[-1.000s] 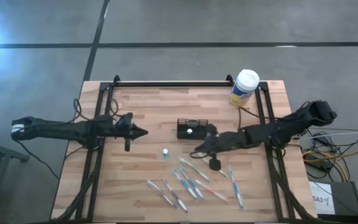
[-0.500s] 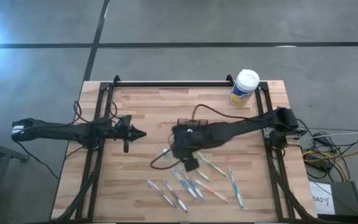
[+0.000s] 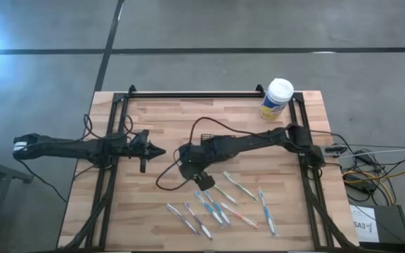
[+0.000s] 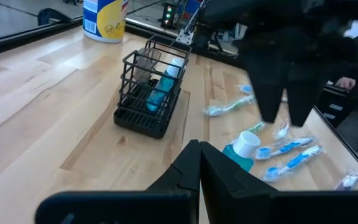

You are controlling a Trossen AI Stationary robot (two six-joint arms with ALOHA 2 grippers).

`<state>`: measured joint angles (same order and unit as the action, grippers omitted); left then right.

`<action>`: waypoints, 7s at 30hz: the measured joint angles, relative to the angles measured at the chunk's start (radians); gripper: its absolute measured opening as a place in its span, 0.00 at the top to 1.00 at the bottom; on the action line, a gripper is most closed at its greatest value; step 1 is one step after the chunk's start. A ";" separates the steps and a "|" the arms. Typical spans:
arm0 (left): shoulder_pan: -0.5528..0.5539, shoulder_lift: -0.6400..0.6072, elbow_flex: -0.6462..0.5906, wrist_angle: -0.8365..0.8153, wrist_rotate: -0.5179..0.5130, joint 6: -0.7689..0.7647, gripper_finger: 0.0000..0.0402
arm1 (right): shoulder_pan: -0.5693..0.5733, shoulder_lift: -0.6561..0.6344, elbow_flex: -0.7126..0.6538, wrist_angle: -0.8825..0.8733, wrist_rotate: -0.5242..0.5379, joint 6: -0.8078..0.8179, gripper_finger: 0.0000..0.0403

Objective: Pick & Place toothbrushing station
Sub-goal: Put the mouthwash bottle into the wire organizer, then put the right green toothbrush into the wire organizer

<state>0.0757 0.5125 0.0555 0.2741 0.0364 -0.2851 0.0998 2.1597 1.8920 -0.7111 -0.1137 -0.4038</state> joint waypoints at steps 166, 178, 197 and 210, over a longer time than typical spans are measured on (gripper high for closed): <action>0.001 0.008 -0.011 0.017 -0.011 -0.074 0.98 | -0.120 -0.523 -0.757 0.226 0.312 0.509 0.79; 0.001 0.008 -0.011 0.017 -0.011 -0.071 0.98 | -0.145 -0.526 -0.782 0.263 0.287 0.555 0.79; 0.001 0.008 -0.011 0.017 -0.011 -0.062 0.98 | -0.164 -0.521 -0.798 0.297 0.288 0.553 0.64; 0.001 0.008 -0.011 0.017 -0.011 -0.063 0.98 | -0.164 -0.543 -0.751 0.245 0.288 0.557 0.57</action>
<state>0.0769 0.5205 0.0442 0.2909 0.0254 -0.3477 -0.0639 1.6167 1.1411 -0.4661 0.1745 0.1528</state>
